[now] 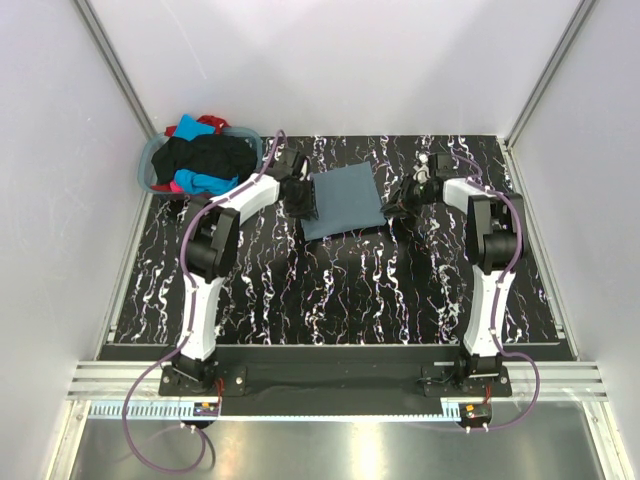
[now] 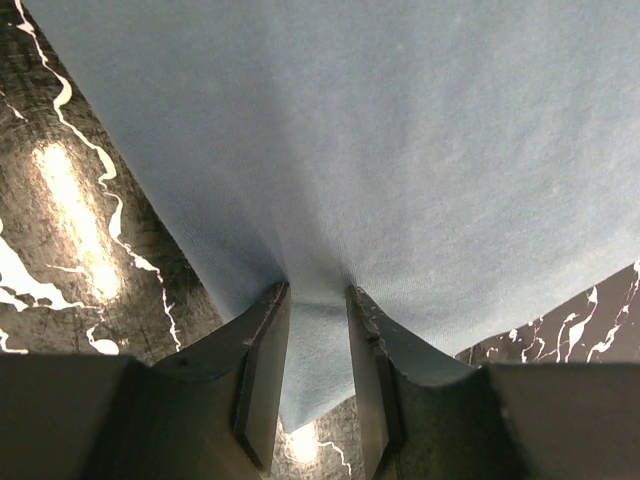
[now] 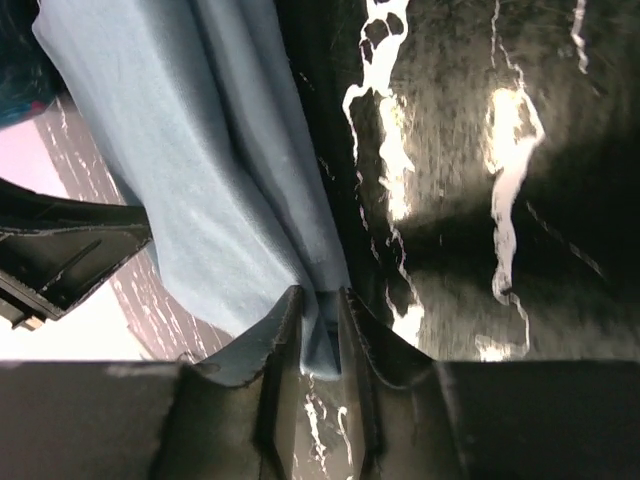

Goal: Fold and stack the t-shirts
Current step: Fold the tshirt

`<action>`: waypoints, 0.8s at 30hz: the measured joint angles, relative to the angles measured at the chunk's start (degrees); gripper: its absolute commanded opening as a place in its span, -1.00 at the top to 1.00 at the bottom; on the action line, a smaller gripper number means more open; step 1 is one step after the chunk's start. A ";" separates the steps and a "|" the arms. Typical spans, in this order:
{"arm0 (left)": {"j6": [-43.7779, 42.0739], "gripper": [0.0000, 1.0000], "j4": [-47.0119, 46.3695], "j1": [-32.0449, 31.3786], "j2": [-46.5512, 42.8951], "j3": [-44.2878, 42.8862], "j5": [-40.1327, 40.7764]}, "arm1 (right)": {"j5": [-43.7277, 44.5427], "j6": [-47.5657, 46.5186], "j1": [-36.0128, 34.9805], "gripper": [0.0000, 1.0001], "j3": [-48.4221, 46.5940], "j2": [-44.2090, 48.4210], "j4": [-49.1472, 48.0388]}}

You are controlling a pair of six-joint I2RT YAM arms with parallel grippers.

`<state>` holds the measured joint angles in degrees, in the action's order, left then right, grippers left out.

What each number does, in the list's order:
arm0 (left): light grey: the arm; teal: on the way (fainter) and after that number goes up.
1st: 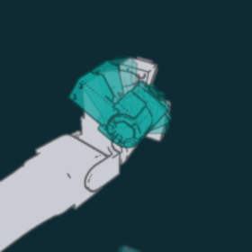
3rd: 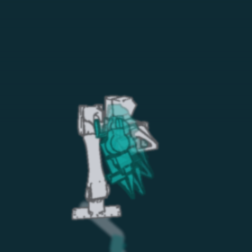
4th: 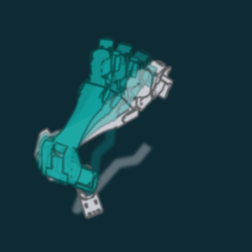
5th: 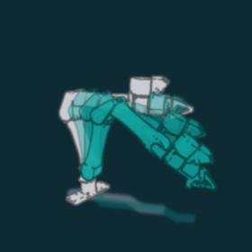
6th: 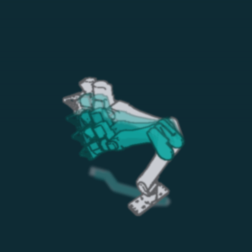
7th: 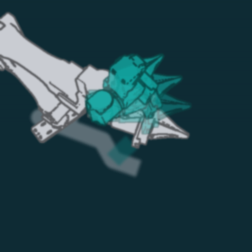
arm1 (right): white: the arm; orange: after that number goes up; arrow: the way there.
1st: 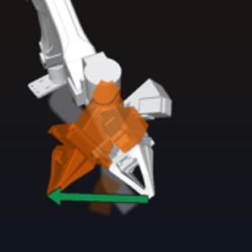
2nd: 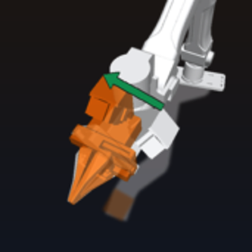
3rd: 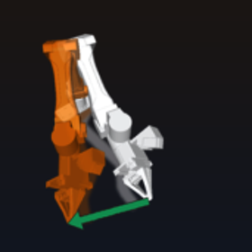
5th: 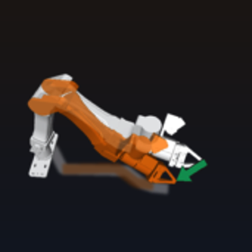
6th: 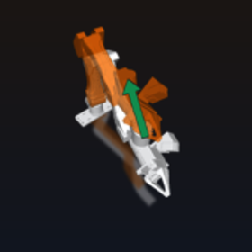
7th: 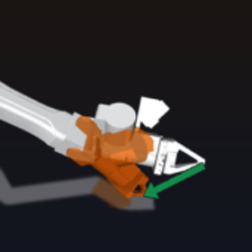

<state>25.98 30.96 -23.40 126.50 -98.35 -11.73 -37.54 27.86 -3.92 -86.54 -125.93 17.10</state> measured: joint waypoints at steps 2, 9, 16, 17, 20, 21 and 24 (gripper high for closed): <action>-0.57 0.26 0.66 -0.02 -0.09 -0.44 0.31 | 1.09 -0.15 0.00 0.29 0.00 1.44 1.27; -0.96 0.26 1.99 -0.02 -0.44 -1.60 0.68 | 1.27 0.26 -0.02 0.48 -3.52 7.96 2.58; -0.70 0.25 2.40 0.17 -0.35 -1.60 0.72 | -6.14 1.95 -0.94 0.63 -13.07 3.87 -0.90; -0.70 0.25 2.40 0.17 -0.31 -1.60 0.83 | -7.37 2.19 -1.27 0.63 -15.04 1.95 -1.31; -0.70 0.24 2.43 0.20 -0.22 -1.60 1.57 | -9.75 2.86 -2.10 0.62 -20.33 -4.94 -2.80; -0.70 0.24 2.40 0.28 -0.17 -1.60 1.88 | -10.10 2.89 -2.25 0.60 -21.42 -7.17 -2.82; -0.74 0.24 2.40 0.33 0.15 -1.60 2.73 | -10.10 2.97 -2.36 0.50 -24.24 -13.14 -2.69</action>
<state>25.23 33.36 -23.07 126.65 -99.94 -8.99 -47.64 30.83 -6.28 -110.78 -139.06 14.41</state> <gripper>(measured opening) 0.377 0.212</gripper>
